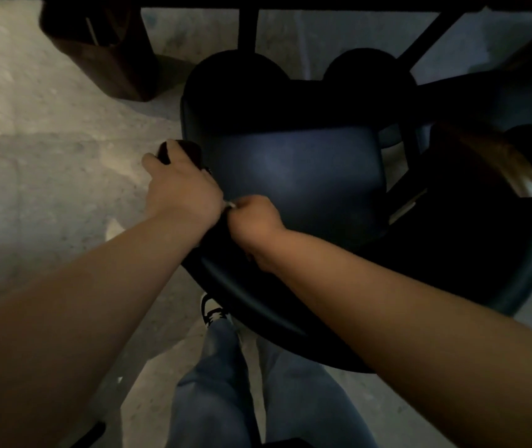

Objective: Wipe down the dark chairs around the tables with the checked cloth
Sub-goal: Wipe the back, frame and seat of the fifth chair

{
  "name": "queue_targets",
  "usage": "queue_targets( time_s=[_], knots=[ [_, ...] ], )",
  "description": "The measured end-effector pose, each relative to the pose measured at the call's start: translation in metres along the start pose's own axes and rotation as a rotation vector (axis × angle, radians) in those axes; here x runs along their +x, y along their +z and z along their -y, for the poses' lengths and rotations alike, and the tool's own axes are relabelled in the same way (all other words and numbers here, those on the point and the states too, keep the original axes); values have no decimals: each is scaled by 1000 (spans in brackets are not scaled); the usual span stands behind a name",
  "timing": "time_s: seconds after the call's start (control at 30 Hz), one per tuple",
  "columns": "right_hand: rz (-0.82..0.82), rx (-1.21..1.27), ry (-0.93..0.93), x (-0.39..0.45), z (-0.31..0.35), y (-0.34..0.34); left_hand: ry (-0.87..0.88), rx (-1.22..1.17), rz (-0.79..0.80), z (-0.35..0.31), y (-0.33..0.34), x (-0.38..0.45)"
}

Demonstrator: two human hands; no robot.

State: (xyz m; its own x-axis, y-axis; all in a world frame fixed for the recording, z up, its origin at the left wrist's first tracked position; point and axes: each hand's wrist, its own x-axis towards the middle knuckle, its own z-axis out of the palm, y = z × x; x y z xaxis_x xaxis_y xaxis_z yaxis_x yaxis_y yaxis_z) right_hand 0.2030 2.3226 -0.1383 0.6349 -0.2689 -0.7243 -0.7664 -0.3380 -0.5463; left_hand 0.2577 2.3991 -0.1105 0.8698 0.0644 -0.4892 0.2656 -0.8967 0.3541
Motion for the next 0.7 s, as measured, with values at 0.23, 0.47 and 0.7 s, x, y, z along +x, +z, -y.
queue_targets(
  time_s=[0.23, 0.47, 0.7],
  knots=[
    [172, -238, -283, -25, -6, -18, -12, 10, 10, -3, -3, -4],
    [146, -460, -149, -40, -72, -81, -16, 42, 12, -4, -4, -5],
    [153, -140, -424, -38, 2, -16, -11, 52, -12, -3, -1, -3]
  ],
)
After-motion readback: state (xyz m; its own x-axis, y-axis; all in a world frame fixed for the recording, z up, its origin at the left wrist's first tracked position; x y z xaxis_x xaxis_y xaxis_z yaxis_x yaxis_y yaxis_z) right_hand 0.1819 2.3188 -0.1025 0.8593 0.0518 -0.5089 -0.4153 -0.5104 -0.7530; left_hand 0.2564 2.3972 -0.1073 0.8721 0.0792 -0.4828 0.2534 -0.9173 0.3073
